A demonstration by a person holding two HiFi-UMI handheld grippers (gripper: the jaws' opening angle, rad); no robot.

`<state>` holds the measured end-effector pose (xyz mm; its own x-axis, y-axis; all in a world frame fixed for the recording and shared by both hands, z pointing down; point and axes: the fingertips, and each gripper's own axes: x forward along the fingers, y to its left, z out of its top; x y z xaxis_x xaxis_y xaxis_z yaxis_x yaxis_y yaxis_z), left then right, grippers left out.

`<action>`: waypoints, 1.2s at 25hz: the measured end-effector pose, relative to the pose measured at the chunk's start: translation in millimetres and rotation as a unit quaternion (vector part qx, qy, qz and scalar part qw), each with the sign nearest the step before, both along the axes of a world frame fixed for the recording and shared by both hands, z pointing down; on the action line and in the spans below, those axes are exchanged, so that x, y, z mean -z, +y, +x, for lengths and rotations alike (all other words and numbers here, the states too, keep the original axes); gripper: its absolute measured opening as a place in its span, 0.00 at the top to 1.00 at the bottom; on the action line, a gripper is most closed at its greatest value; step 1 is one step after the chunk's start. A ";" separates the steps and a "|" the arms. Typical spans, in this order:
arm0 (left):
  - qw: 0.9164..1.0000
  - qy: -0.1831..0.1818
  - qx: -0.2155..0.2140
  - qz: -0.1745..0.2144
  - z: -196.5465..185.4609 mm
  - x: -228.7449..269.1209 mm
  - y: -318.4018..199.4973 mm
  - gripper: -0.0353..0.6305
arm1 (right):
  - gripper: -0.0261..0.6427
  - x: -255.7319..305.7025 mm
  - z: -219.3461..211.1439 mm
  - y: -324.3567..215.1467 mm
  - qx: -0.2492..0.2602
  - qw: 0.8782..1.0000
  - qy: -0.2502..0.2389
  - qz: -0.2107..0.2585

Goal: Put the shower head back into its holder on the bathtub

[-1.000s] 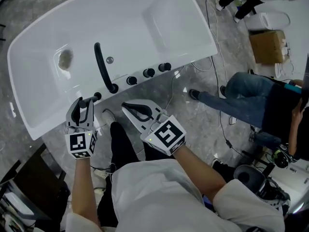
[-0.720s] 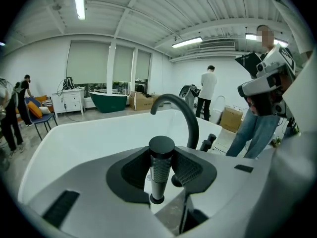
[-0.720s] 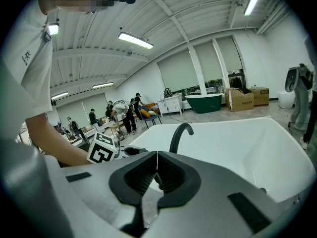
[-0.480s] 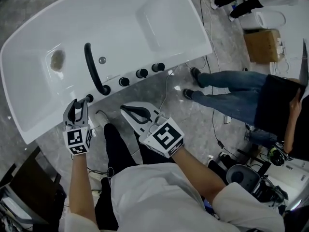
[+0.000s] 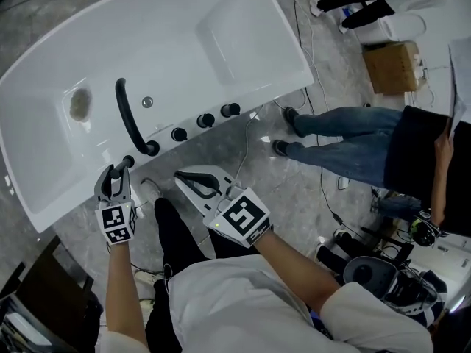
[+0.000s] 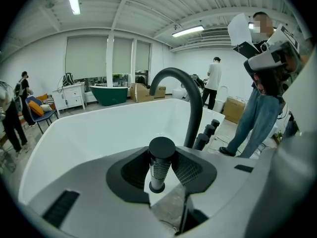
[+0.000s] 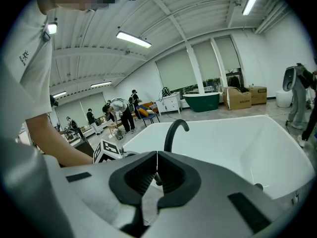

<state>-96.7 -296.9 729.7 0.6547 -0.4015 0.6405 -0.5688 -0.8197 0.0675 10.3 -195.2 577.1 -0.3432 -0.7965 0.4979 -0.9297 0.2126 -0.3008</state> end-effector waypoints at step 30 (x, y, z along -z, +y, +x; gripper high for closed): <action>0.996 0.074 0.039 0.026 8.5 148.2 23.3 0.72 | 0.94 69.4 0.3 -1.4 0.042 0.996 -0.002 0.079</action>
